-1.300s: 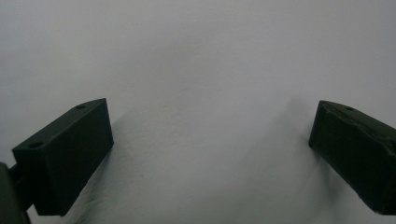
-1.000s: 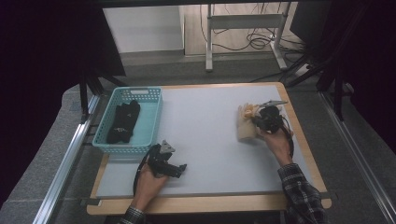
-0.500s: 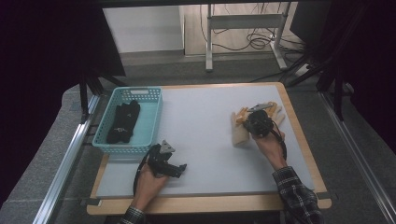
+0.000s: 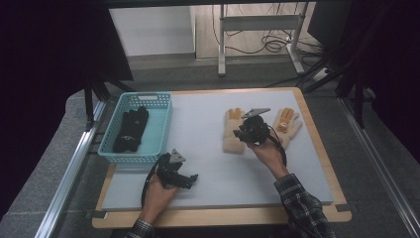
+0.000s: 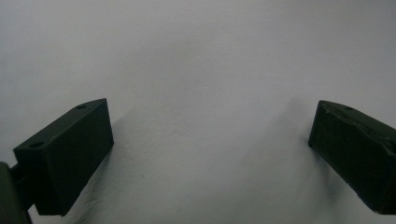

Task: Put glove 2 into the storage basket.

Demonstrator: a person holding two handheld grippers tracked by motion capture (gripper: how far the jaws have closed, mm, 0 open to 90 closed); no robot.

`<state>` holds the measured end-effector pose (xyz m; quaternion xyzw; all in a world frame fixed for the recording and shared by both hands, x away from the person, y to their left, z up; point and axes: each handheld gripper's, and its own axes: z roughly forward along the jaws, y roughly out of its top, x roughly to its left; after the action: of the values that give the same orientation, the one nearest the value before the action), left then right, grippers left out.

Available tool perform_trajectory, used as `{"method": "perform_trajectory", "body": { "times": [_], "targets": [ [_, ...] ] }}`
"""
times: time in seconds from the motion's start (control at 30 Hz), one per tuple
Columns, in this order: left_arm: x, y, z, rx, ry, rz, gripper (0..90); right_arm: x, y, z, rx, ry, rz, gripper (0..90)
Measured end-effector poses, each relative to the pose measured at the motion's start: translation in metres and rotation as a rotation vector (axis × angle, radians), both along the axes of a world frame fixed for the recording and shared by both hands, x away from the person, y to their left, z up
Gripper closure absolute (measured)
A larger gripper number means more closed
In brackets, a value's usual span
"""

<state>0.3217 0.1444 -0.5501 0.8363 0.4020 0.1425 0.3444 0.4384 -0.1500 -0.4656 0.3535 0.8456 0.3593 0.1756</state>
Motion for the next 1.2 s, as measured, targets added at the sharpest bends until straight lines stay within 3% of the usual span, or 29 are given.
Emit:
{"method": "perform_trajectory", "body": {
  "times": [0.27, 0.53, 0.63, 0.77, 0.97, 1.13, 1.2],
  "targets": [
    [0.0, 0.0, 0.0, 0.0, 0.001, 0.0, 0.1, 0.013, -0.058, 0.004, 0.017, -0.004, -0.118, 56.2],
    [0.0, 0.0, 0.0, -0.001, 0.001, 0.001, 0.1, 0.025, -0.116, -0.001, -0.015, -0.03, -0.249, 54.6],
    [0.0, 0.0, 0.0, -0.002, 0.001, 0.001, 0.1, 0.03, -0.13, -0.005, -0.021, -0.031, -0.285, 53.4],
    [0.0, 0.0, 0.0, -0.002, 0.001, 0.001, 0.1, 0.037, -0.141, -0.014, -0.019, -0.027, -0.332, 46.6],
    [0.0, 0.0, 0.0, -0.002, 0.001, 0.001, 0.1, 0.047, -0.139, -0.029, -0.021, -0.022, -0.351, 37.7],
    [0.0, 0.0, 0.0, -0.002, 0.001, 0.001, 0.1, 0.056, -0.135, -0.043, -0.032, -0.014, -0.385, 36.8],
    [0.0, 0.0, 0.0, -0.002, 0.001, 0.001, 0.2, 0.058, -0.133, -0.048, -0.055, -0.027, -0.393, 40.3]
  ]
}}
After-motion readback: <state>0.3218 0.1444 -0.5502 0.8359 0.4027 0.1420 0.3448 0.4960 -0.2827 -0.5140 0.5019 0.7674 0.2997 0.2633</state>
